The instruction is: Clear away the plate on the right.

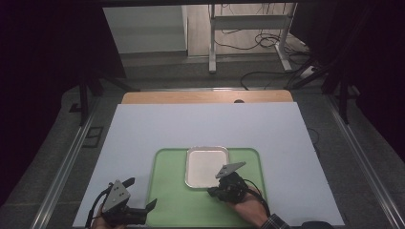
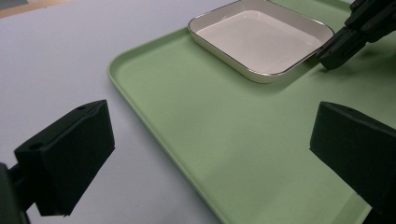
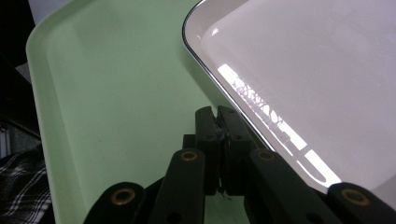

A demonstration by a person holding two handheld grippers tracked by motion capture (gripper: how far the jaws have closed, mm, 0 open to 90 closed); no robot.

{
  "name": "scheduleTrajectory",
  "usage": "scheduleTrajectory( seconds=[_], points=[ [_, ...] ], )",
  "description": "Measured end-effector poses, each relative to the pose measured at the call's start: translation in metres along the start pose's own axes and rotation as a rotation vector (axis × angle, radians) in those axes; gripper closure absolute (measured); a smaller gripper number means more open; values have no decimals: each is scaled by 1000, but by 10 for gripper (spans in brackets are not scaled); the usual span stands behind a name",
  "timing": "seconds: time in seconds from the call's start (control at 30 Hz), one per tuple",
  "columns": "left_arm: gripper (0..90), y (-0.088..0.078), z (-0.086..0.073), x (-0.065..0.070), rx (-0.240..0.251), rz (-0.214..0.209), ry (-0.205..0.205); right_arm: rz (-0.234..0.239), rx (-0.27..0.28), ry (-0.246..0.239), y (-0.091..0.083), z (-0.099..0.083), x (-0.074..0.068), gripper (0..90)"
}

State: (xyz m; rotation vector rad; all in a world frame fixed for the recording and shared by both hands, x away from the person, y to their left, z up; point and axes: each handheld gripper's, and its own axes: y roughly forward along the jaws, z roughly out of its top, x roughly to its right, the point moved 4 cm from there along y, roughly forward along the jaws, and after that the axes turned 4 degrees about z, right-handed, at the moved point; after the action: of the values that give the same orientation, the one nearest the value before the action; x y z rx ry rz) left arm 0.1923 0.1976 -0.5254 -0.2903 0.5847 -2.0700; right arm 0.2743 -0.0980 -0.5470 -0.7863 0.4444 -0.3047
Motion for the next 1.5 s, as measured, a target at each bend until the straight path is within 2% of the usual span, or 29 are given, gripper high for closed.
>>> scheduleTrajectory(
  seconds=[0.67, 1.07, 1.5],
  points=[
    [0, 0, 0, 1, 2, -1, 3, -8, 30, 15, -9, 3, 2, 774],
    [0, 0, 0, 1, 0, -1, 6, -16, 61, 26, -16, 4, 5, 684],
    [0, 0, 0, 1, 0, -2, 7, -55, 85, 25, -23, 6, 10, 587]
  ],
)
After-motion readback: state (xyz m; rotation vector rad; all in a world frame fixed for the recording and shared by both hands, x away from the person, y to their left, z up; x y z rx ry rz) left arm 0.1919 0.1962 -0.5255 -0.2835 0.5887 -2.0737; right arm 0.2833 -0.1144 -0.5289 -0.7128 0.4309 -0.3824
